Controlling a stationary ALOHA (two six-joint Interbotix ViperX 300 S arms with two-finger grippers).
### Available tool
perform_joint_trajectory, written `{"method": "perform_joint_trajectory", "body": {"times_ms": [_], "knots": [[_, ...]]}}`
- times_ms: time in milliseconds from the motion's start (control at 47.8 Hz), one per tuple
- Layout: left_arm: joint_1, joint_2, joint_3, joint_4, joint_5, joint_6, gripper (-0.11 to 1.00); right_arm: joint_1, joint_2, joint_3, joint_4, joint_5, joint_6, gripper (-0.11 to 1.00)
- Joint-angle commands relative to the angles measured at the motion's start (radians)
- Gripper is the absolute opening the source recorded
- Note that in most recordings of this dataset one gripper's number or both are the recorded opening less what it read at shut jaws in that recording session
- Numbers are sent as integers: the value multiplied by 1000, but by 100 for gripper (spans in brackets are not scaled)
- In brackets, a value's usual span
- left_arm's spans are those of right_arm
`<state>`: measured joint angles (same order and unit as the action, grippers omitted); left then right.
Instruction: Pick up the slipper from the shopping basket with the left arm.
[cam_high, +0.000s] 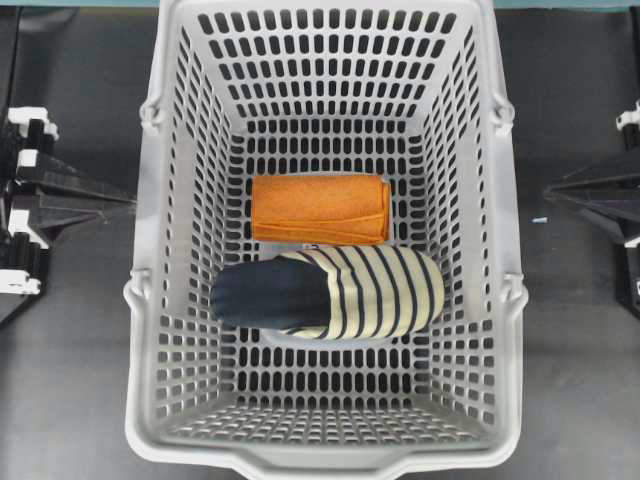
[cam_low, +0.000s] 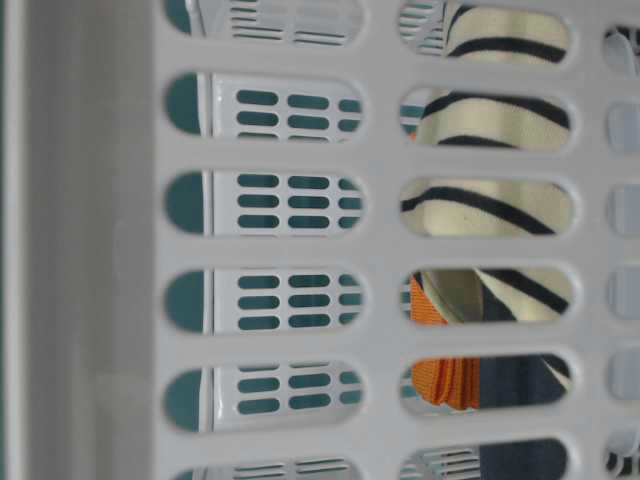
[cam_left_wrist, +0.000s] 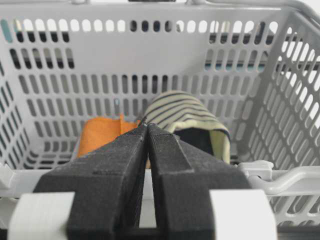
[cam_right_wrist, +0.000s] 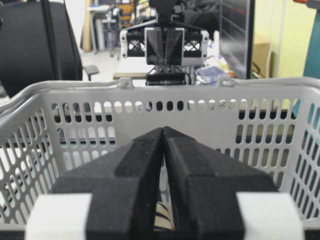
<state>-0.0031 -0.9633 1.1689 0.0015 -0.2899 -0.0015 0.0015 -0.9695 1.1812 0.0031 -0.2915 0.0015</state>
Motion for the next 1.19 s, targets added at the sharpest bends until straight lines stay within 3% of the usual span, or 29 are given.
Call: {"method": "perform_joint_trajectory", "body": {"times_ms": [0, 63, 146, 418, 921, 1025, 1172], "knots": [[-9, 6, -83, 44, 61, -25, 6, 3, 8, -17, 2, -6, 3, 0], [-11, 25, -137, 44, 143, -37, 1, 3, 2, -14, 2, 2, 5, 6], [-12, 55, -221, 44, 278, -49, 0, 3, -11, -17, 2, 20, 6, 0], [-54, 284, -541, 44, 655, -52, 0, 3, -58, -20, 2, 97, 6, 0], [-67, 799, -974, 44, 968, -51, 1, 3, -91, -15, 2, 129, 8, 0], [-77, 894, -1058, 44, 1054, -52, 15, 3, -95, -15, 2, 132, 6, 0], [-95, 1008, -1154, 44, 1131, -57, 59, 3, -98, -12, 2, 133, 6, 0]]}}
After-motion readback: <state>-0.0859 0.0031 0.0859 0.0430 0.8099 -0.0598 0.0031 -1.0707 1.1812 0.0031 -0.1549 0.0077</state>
